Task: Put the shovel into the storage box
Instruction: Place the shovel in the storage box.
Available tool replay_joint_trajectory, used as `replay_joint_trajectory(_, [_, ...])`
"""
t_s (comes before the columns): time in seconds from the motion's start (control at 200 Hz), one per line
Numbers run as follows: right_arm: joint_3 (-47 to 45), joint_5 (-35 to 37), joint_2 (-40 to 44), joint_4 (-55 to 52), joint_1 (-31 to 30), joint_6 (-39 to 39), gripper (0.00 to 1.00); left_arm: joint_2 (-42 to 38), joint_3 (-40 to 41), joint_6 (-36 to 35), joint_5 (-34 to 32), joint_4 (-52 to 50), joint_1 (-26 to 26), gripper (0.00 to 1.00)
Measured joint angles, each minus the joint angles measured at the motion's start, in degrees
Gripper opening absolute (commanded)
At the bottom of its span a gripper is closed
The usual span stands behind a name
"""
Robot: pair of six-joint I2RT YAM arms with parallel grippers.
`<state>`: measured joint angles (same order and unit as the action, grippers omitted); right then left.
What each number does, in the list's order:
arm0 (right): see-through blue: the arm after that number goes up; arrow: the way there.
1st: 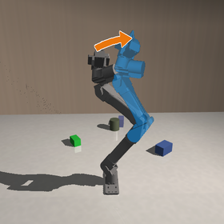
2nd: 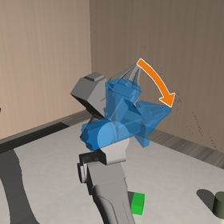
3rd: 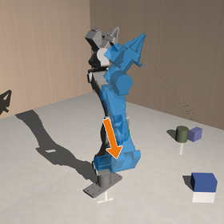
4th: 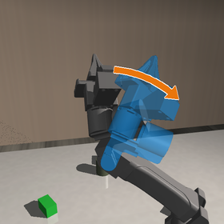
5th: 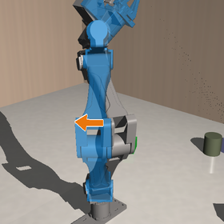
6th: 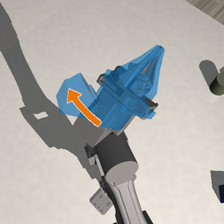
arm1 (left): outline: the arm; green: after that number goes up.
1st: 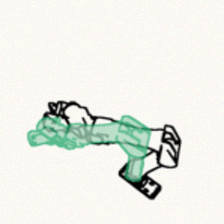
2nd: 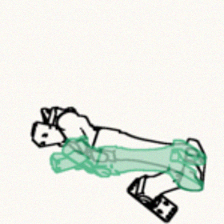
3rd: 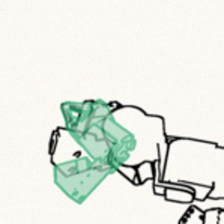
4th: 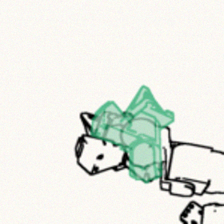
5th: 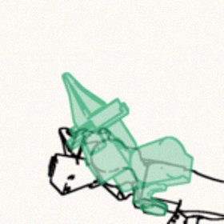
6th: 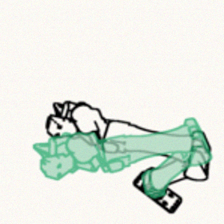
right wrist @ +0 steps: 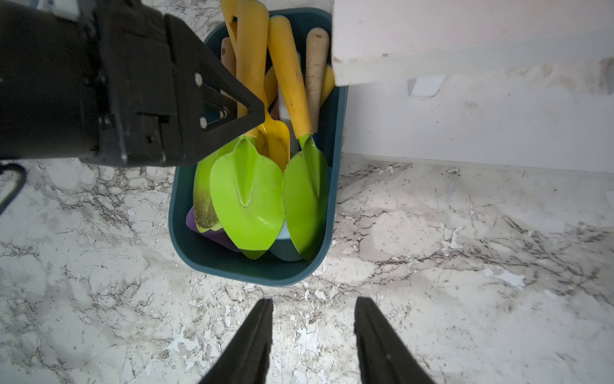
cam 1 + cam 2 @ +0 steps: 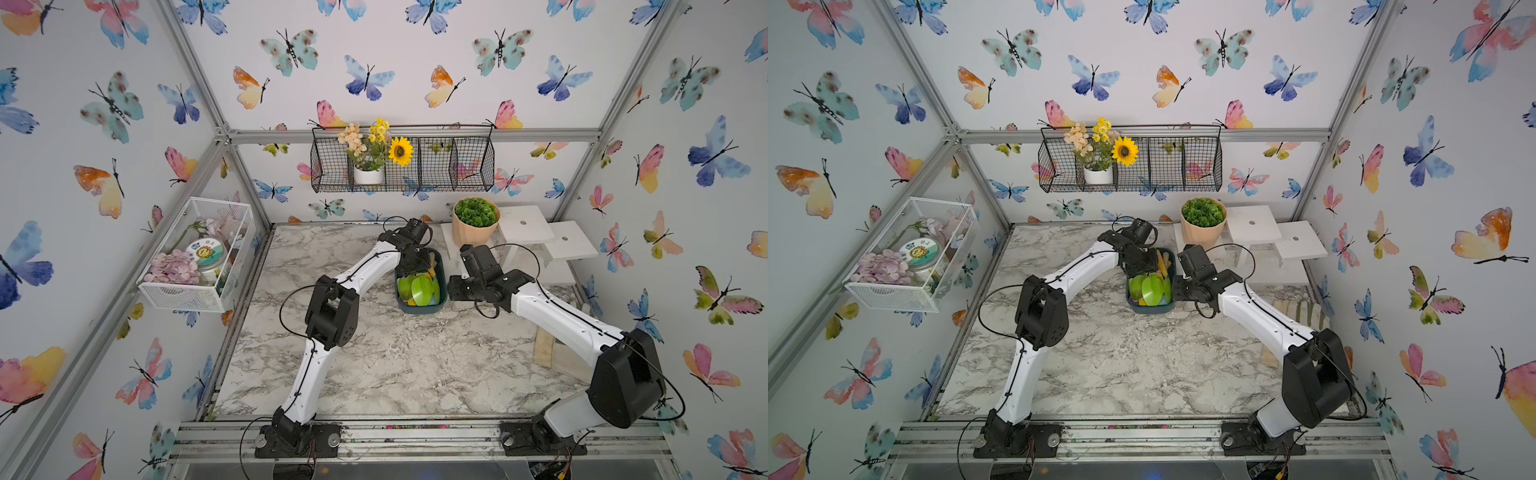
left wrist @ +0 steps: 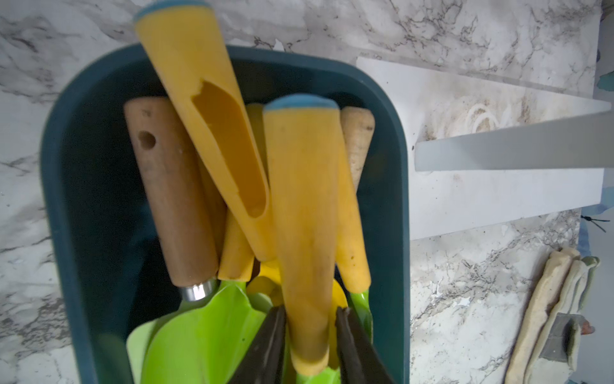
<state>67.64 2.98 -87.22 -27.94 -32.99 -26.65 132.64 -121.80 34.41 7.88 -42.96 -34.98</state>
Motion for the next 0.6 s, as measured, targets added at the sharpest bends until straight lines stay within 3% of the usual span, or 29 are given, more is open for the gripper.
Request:
replay_joint_trajectory(0.335, [0.0, 0.0, 0.0, 0.2, 0.0, -0.4, 0.46, -3.7, 3.9, 0.1, 0.0, 0.6, 0.0, 0.37])
replay_joint_trajectory(0.601, [0.0, -0.1, -0.1, 0.6, 0.0, -0.4, 0.50, -12.3, 11.3, 0.0, -0.1, 3.3, 0.1, 0.41])
